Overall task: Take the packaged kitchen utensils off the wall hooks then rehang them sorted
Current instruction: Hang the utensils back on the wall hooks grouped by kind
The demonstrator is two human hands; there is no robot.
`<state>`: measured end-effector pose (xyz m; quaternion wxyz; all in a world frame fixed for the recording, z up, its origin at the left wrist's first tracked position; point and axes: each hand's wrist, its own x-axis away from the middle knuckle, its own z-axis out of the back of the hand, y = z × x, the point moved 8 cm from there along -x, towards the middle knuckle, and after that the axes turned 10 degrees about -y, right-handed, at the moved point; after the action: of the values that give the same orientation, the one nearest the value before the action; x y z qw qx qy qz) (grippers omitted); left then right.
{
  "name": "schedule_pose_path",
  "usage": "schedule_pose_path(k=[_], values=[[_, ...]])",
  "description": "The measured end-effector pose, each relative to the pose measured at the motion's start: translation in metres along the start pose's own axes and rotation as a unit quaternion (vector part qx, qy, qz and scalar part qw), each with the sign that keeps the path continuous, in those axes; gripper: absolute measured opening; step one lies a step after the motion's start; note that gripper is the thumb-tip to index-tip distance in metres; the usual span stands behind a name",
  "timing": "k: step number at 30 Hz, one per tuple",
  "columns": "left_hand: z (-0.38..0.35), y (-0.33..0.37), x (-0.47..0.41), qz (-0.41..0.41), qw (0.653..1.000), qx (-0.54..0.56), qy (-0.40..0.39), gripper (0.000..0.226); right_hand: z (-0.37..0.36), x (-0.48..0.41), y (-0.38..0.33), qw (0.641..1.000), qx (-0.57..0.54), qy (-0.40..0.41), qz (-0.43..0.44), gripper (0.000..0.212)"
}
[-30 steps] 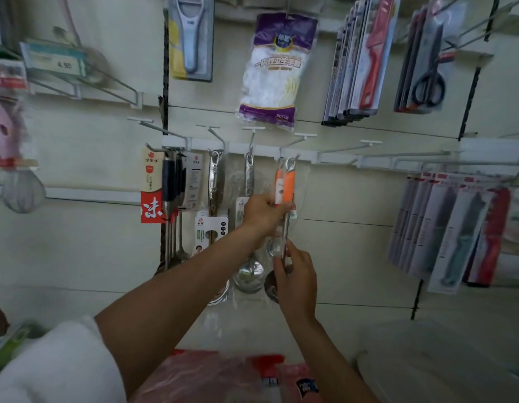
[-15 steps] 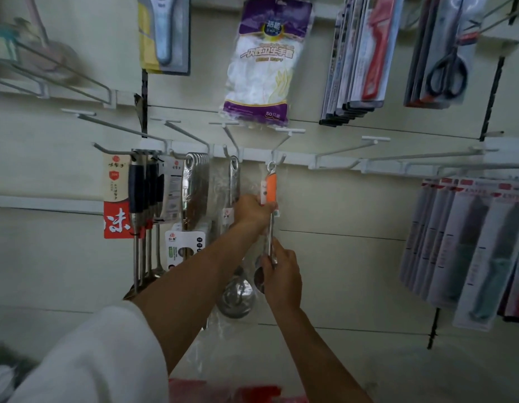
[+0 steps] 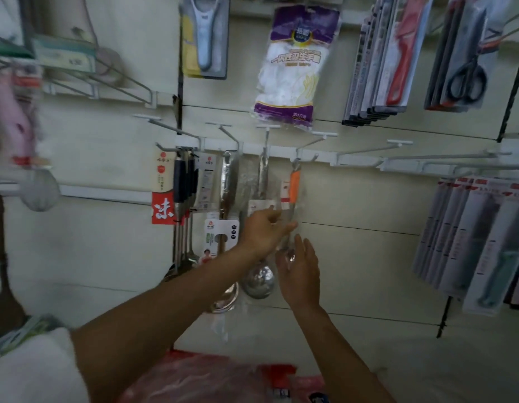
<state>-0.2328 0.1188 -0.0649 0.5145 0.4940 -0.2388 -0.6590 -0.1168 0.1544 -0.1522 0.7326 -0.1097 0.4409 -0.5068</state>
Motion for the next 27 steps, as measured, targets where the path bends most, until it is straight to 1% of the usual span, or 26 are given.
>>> schedule_pose_path(k=[1, 3, 5, 6, 7, 9, 11, 13, 14, 17, 21, 25, 27], values=[[0.014, 0.003, 0.017, -0.023, 0.998, -0.062, -0.005, 0.048, 0.003, 0.006, -0.008, 1.000, 0.007, 0.005, 0.010, 0.057], [0.050, 0.005, 0.052, -0.073, 0.980, -0.187, -0.002, 0.055, 0.007, 0.018, -0.031, 0.999, 0.022, 0.020, 0.039, 0.056], [0.091, -0.004, 0.087, -0.101, 0.946, -0.309, 0.016, 0.066, 0.005, 0.031, -0.062, 0.996, 0.044, 0.025, 0.072, 0.059], [0.113, -0.014, 0.100, -0.093, 0.919, -0.382, 0.028, 0.075, 0.001, 0.038, -0.080, 0.994, 0.059, 0.019, 0.085, 0.062], [0.136, -0.023, 0.118, -0.068, 0.890, -0.449, 0.037, 0.082, -0.006, 0.046, -0.101, 0.993, 0.076, 0.008, 0.095, 0.066], [0.186, -0.045, 0.150, 0.010, 0.842, -0.537, 0.044, 0.096, -0.026, 0.064, -0.144, 0.988, 0.098, -0.024, 0.117, 0.071], [0.237, -0.059, 0.190, 0.059, 0.816, -0.573, 0.059, 0.105, -0.050, 0.088, -0.192, 0.981, 0.102, -0.047, 0.160, 0.073], [0.289, -0.067, 0.234, 0.080, 0.807, -0.578, 0.093, 0.106, -0.079, 0.113, -0.243, 0.972, 0.096, -0.063, 0.205, 0.074], [0.314, -0.068, 0.256, 0.091, 0.798, -0.586, 0.108, 0.105, -0.094, 0.126, -0.267, 0.969, 0.090, -0.071, 0.220, 0.075], [0.389, -0.088, 0.326, 0.160, 0.761, -0.617, 0.126, 0.096, -0.149, 0.175, -0.346, 0.954, 0.072, -0.118, 0.265, 0.078], [0.476, -0.098, 0.423, 0.208, 0.743, -0.611, 0.174, 0.092, -0.219, 0.243, -0.447, 0.928, 0.042, -0.173, 0.326, 0.077], [0.561, -0.101, 0.540, 0.276, 0.686, -0.637, 0.216, 0.097, -0.283, 0.325, -0.545, 0.899, 0.012, -0.214, 0.382, 0.073], [0.598, -0.102, 0.599, 0.314, 0.669, -0.634, 0.226, 0.095, -0.309, 0.367, -0.588, 0.883, -0.001, -0.232, 0.408, 0.076]])
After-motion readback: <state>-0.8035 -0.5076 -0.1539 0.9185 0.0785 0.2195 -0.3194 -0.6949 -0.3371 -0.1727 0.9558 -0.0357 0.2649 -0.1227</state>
